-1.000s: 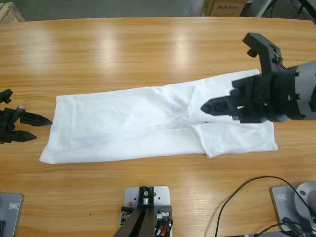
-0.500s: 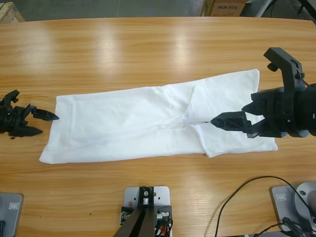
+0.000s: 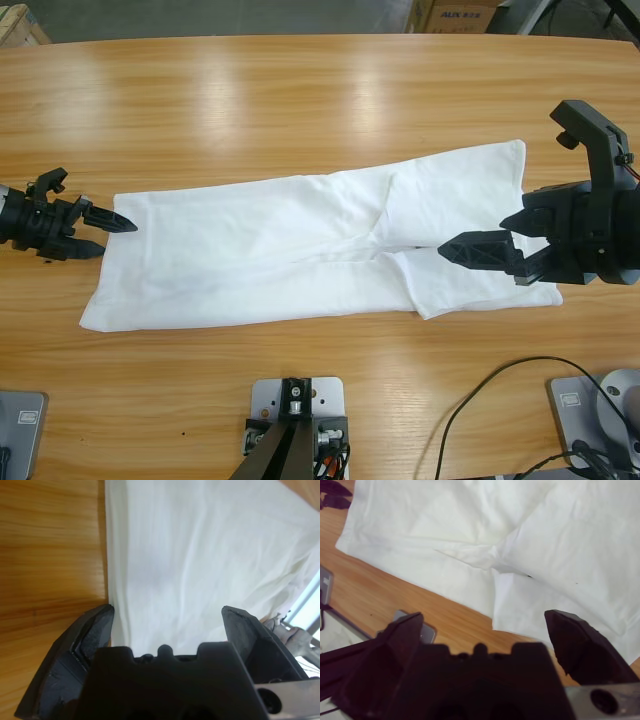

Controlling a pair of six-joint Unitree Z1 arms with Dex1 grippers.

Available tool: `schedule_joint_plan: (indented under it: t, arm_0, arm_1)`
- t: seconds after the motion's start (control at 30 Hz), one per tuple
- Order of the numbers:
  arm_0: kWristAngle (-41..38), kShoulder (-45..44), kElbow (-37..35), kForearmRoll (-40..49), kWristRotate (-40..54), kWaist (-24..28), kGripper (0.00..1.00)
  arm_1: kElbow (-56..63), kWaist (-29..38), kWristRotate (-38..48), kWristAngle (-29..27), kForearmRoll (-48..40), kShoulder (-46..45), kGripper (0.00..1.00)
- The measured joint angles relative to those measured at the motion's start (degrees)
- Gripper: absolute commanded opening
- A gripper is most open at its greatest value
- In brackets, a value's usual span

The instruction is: Fold clothes

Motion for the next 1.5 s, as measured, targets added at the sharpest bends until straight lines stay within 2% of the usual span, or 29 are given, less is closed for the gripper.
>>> schedule_joint_plan:
  t: [0.13, 0.23, 0.53, 0.8, 1.03, 1.07, 1.13, 1.17, 1.2, 1.3, 1.5]
  arm_0:
    - [0.73, 0.49, -1.68, 2.72, 0.83, -2.52, 0.876]
    - [3.32, 0.47, -4.19, 8.34, 2.73, -4.07, 0.876]
    - [4.95, 2.88, -8.14, 14.93, 5.83, -3.62, 0.876]
    - [2.82, 3.68, -7.25, 12.35, 7.13, -5.26, 0.899]
    - [-1.68, 3.65, -2.68, 1.69, 3.13, -6.75, 0.891]
    - [-2.49, 3.62, -2.07, 0.3, 3.04, -6.73, 0.838]
    - [-3.39, 3.48, -1.16, -1.2, 3.04, -6.42, 0.512]
    - [-3.63, 3.45, -0.88, -1.58, 3.04, -6.3, 0.399]
    - [-3.95, 3.45, -0.72, -1.82, 3.04, -6.15, 0.365]
    - [-4.73, 3.24, -0.26, -1.73, 3.04, -5.89, 0.369]
    - [-4.32, 1.4, 0.99, 5.16, 3.04, -6.28, 0.37]
  arm_1:
    - [0.05, 0.0, 0.0, -0.16, 0.0, 0.0, 1.0]
    - [0.05, 0.0, 0.0, -0.32, 0.0, 0.0, 1.0]
    - [0.24, 0.0, 0.0, -0.52, -0.18, 0.01, 1.0]
    - [0.28, 0.0, 0.0, -0.83, -0.82, 0.44, 1.0]
    - [0.34, 0.0, 0.0, -0.97, -0.83, 0.45, 1.0]
    - [0.44, -0.01, 0.0, -0.97, -0.83, 0.45, 1.0]
    - [0.55, -0.01, 0.0, -0.97, -0.83, 0.45, 1.0]
    - [0.55, -0.01, 0.0, -0.97, -0.83, 0.45, 1.0]
    - [0.55, -0.01, 0.0, -0.97, -0.83, 0.45, 1.0]
    - [0.55, -0.01, 0.0, -0.97, -0.83, 0.45, 1.0]
    - [1.33, -0.01, 0.0, -1.15, -0.91, 0.45, 1.0]
